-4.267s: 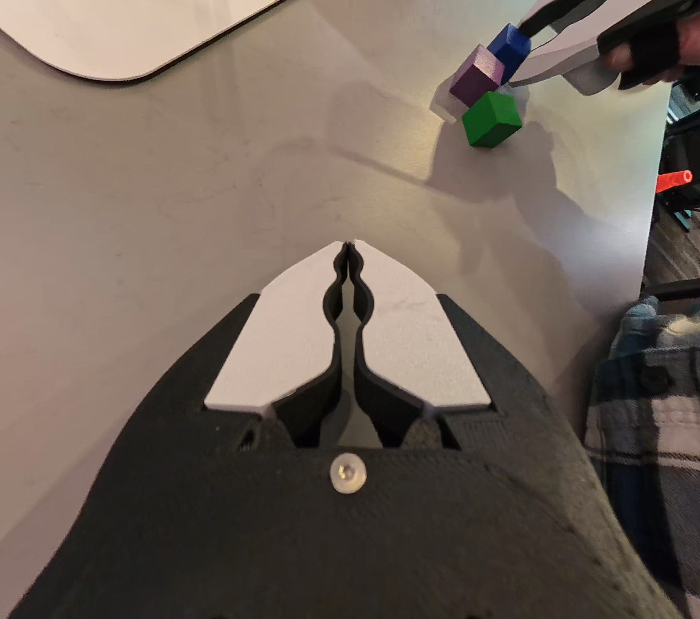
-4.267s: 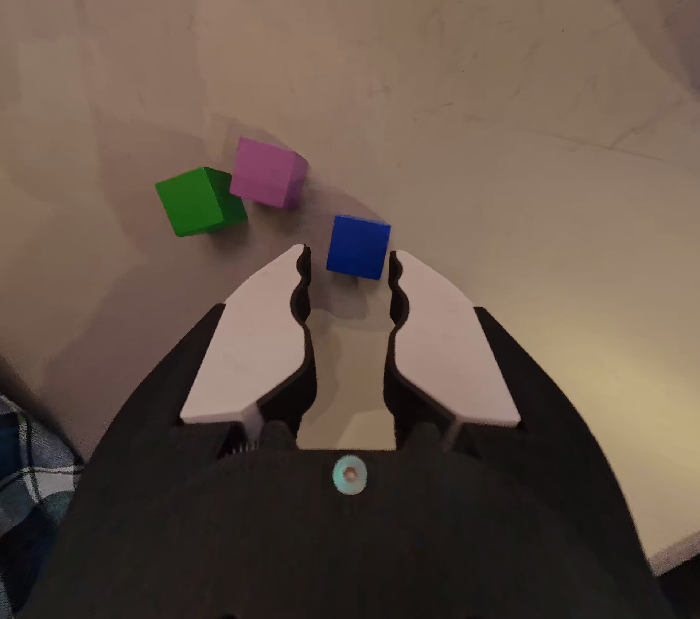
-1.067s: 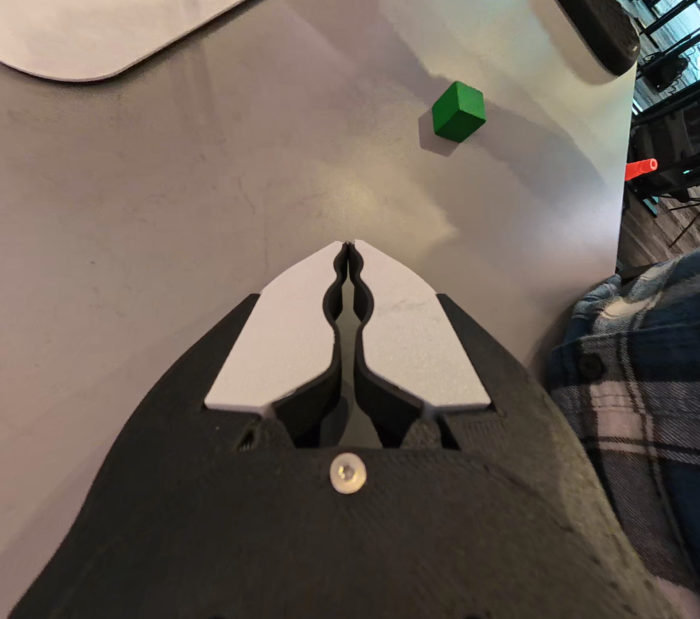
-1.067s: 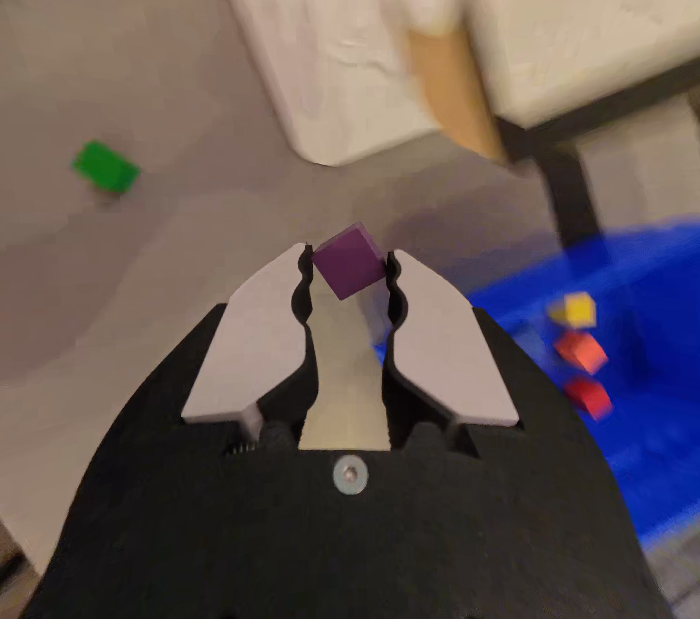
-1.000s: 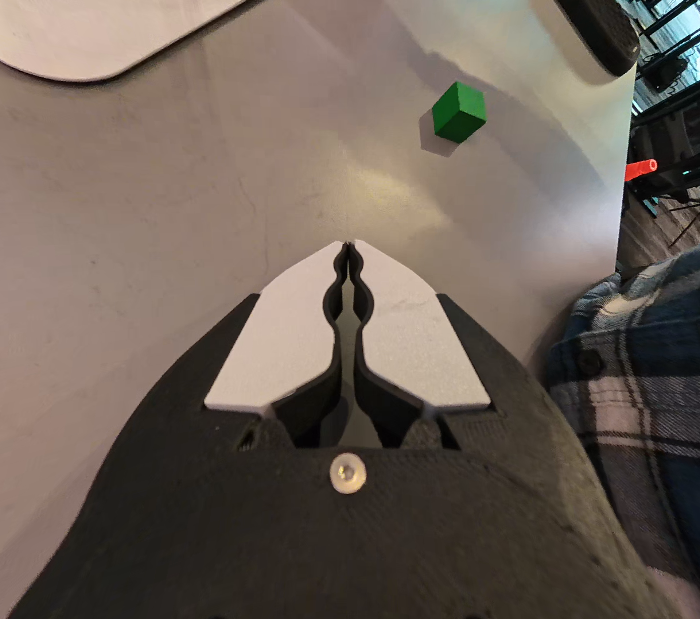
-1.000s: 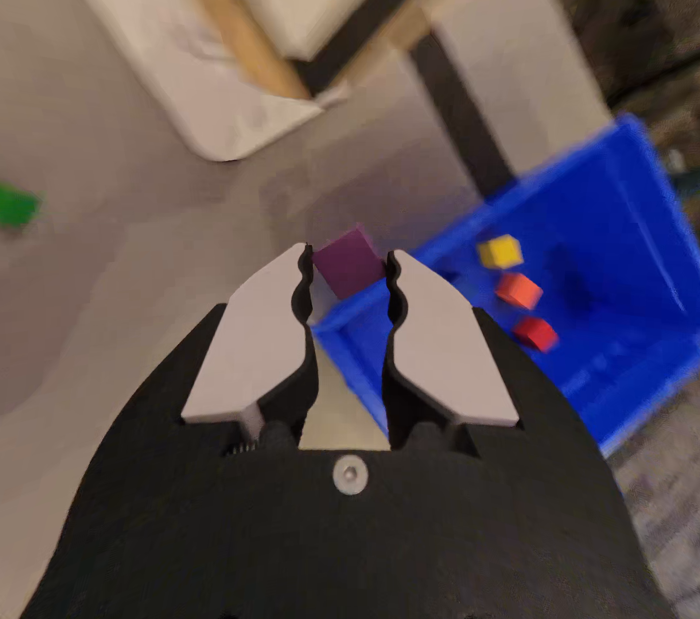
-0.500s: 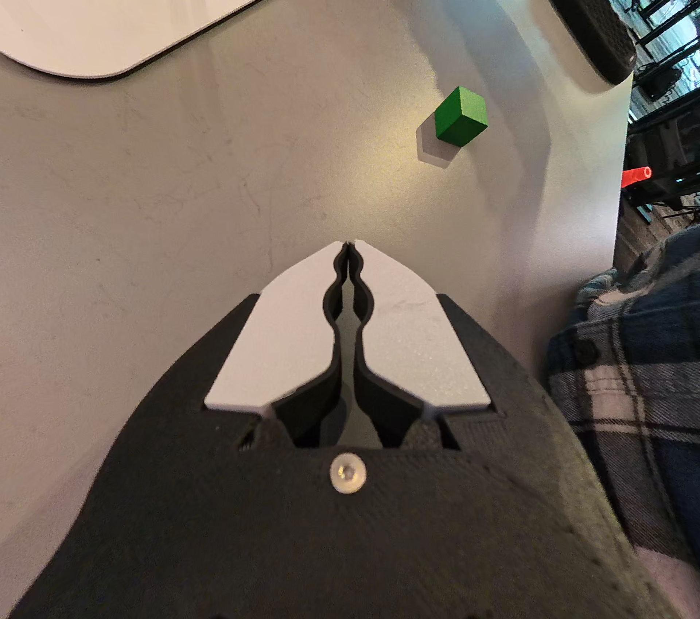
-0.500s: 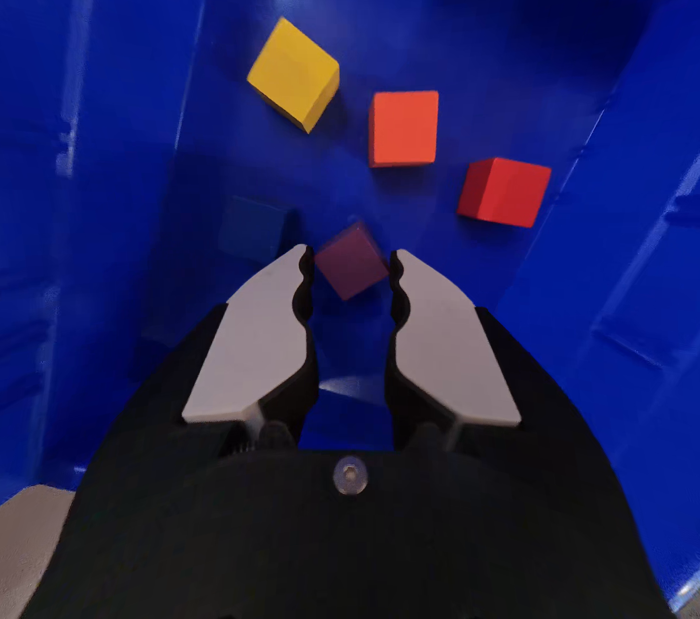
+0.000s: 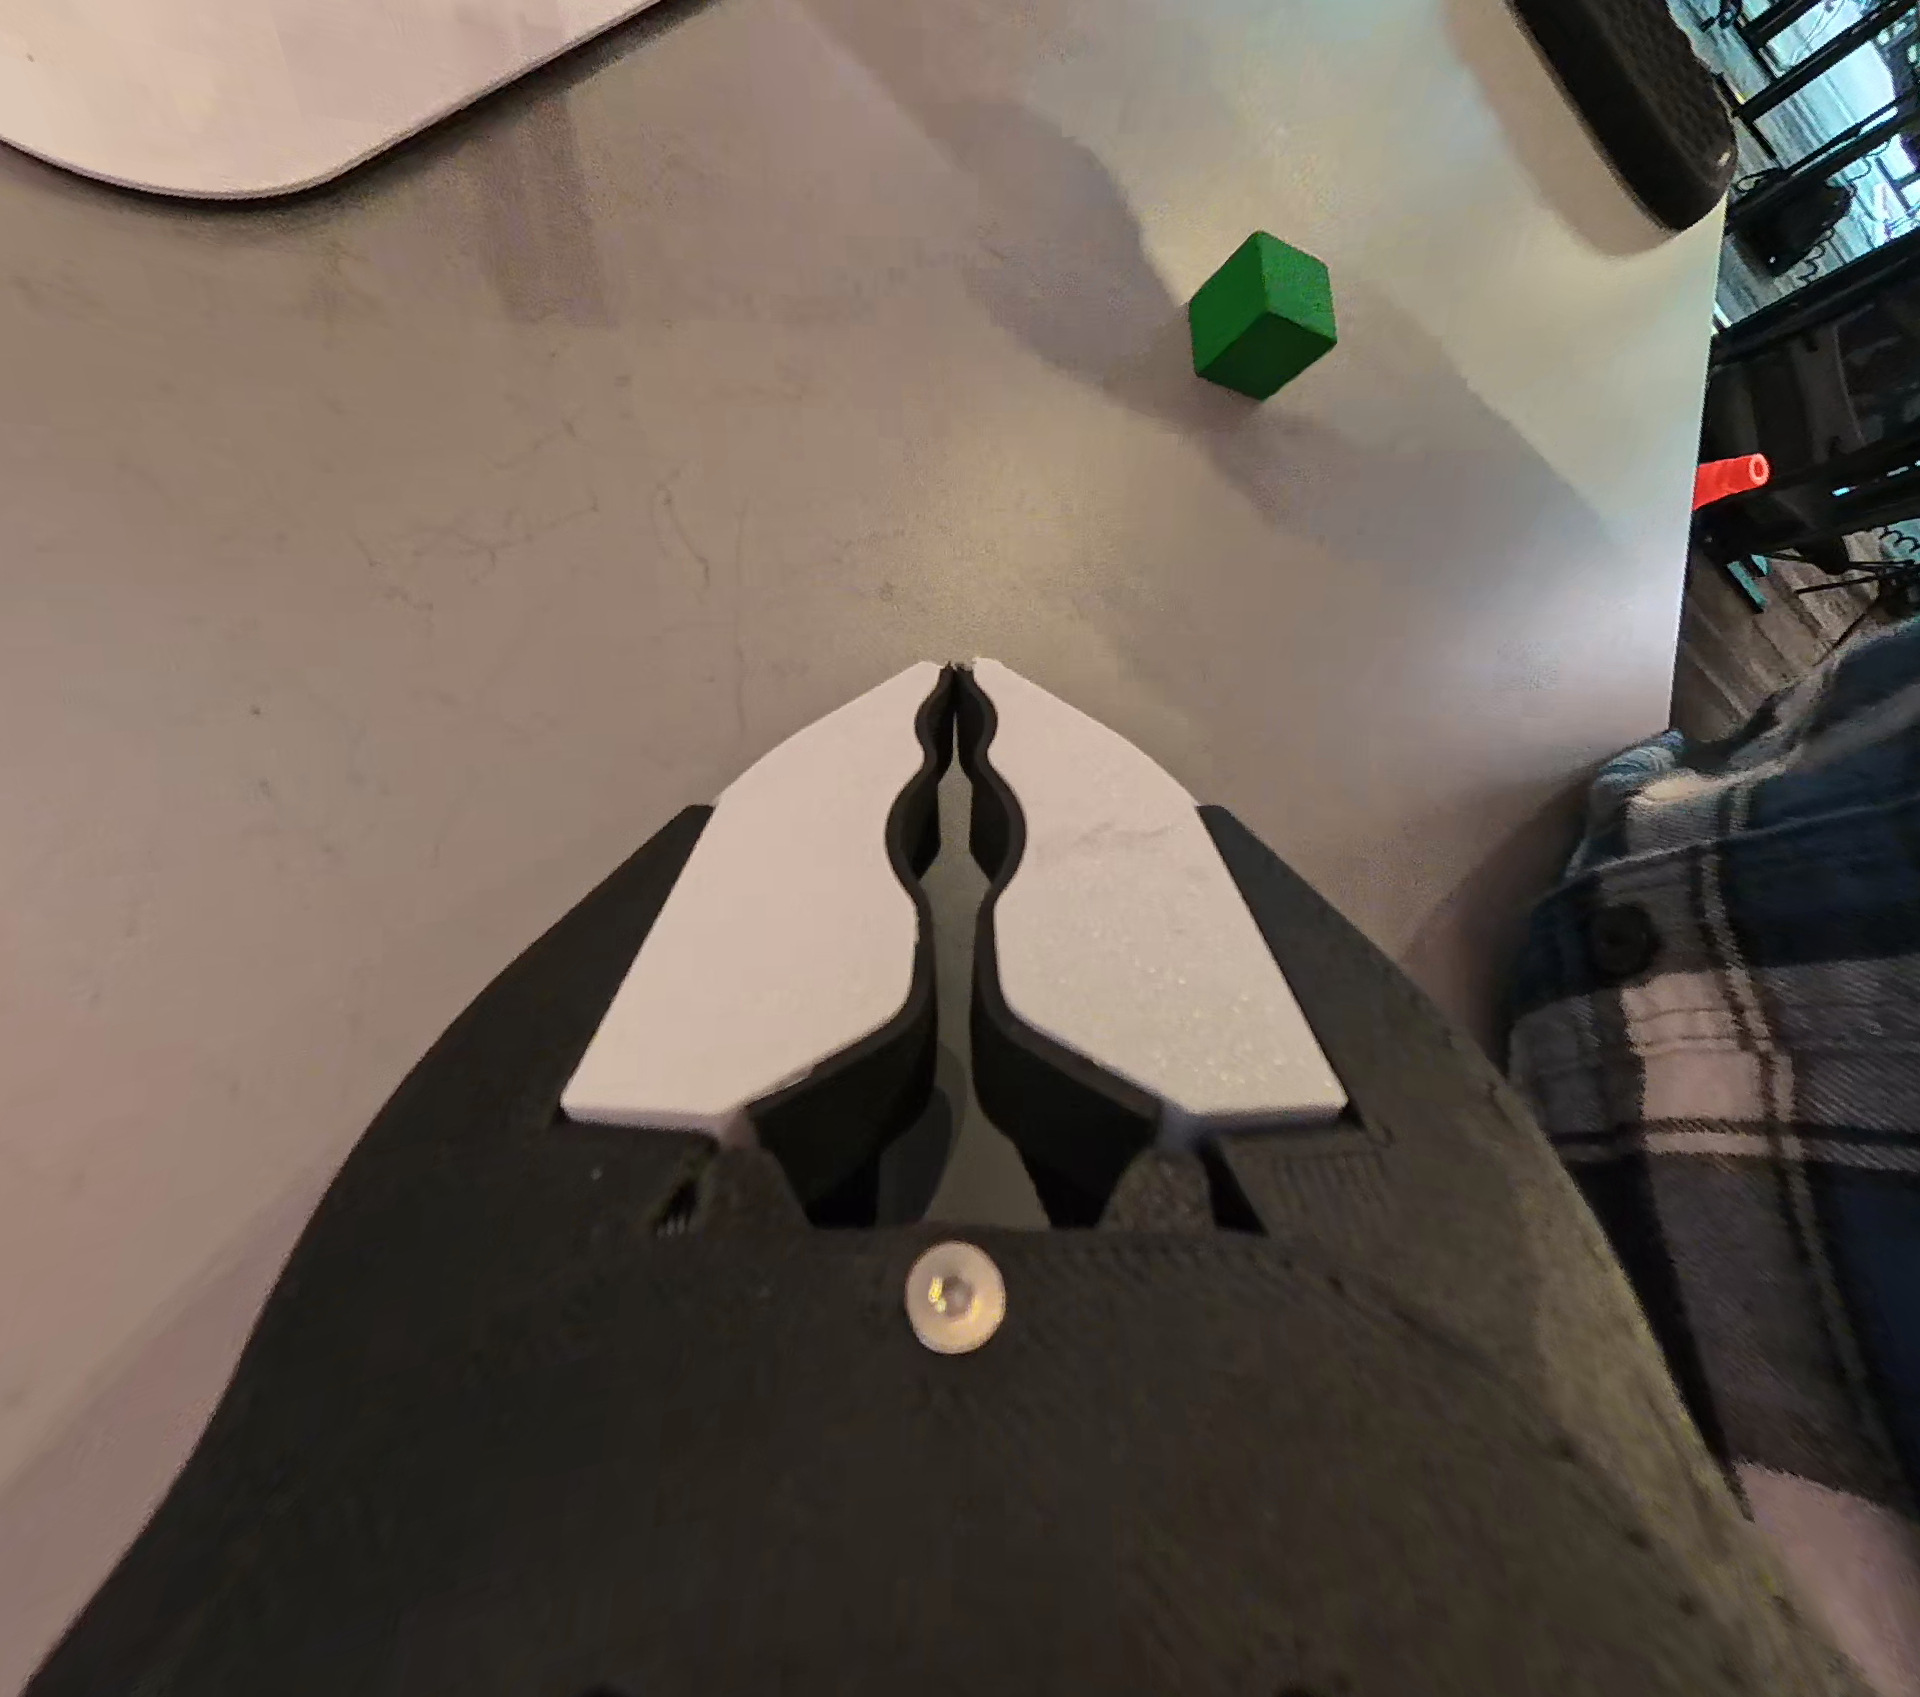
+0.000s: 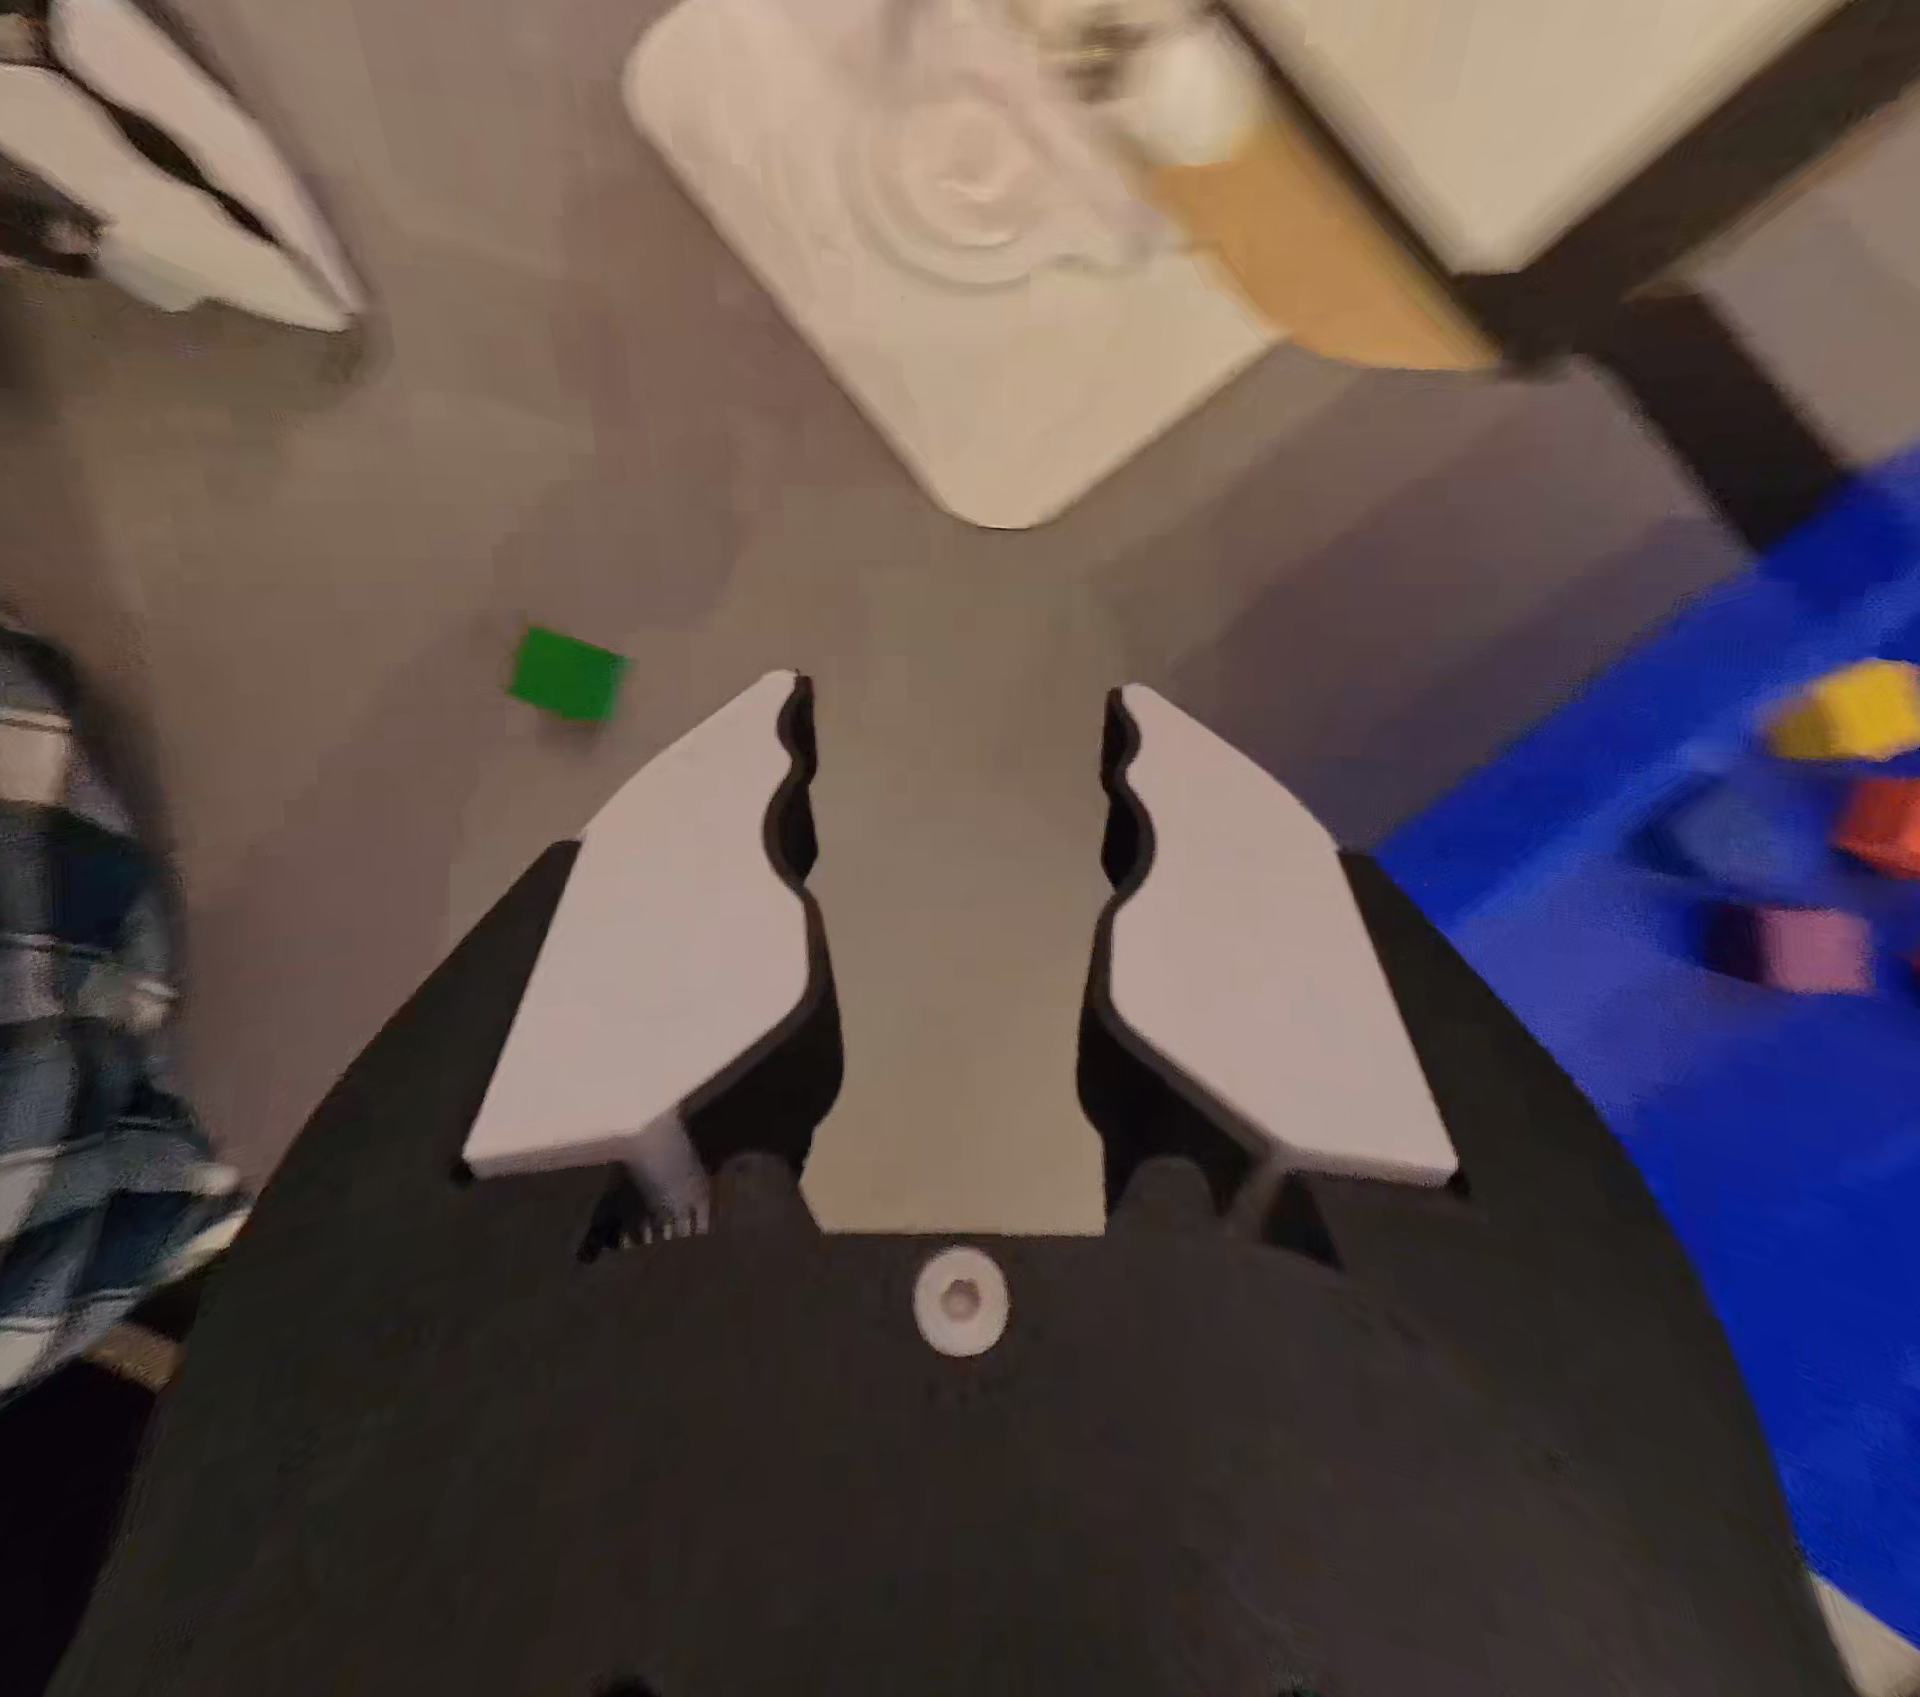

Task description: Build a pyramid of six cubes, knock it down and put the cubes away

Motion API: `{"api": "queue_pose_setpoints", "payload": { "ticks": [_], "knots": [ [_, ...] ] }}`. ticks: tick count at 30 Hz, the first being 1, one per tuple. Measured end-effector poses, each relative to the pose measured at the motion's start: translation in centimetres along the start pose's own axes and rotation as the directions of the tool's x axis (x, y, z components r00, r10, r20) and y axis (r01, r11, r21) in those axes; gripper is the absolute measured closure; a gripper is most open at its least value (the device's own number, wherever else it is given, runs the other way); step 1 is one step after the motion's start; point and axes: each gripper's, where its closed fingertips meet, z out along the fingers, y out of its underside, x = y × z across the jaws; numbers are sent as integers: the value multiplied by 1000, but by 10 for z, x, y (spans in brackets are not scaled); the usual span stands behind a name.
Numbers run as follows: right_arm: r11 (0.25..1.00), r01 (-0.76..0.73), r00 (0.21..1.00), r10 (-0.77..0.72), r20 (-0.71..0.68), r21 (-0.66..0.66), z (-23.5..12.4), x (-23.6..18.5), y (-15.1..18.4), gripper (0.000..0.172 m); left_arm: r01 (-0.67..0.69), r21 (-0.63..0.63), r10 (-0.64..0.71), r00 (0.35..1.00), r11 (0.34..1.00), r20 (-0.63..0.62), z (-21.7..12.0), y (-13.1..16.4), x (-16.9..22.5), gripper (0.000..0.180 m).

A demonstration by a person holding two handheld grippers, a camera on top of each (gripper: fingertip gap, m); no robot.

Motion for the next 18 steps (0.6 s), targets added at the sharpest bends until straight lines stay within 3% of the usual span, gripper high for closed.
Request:
{"api": "queue_pose_setpoints", "payload": {
  "ticks": [4,11,15,17,18],
  "knots": [
    [998,-42,996,45,75,-45,51,-78,17,106,0,-1,0,1000,1000,-3,0,0,0,180],
    [981,-109,992,117,46,-158,112,-134,50,102,-9,-8,8,1000,1000,-13,1,1,2,180],
    [969,-109,993,114,10,-223,130,-142,63,114,-18,-9,18,1000,1000,-18,1,1,3,180],
    [973,-104,994,111,20,-206,135,-145,62,139,-21,-8,21,1000,1000,-21,1,1,4,180],
    [974,-99,994,108,33,-204,136,-148,61,142,-23,-8,23,1000,1000,-22,1,1,4,180]
  ]
}}
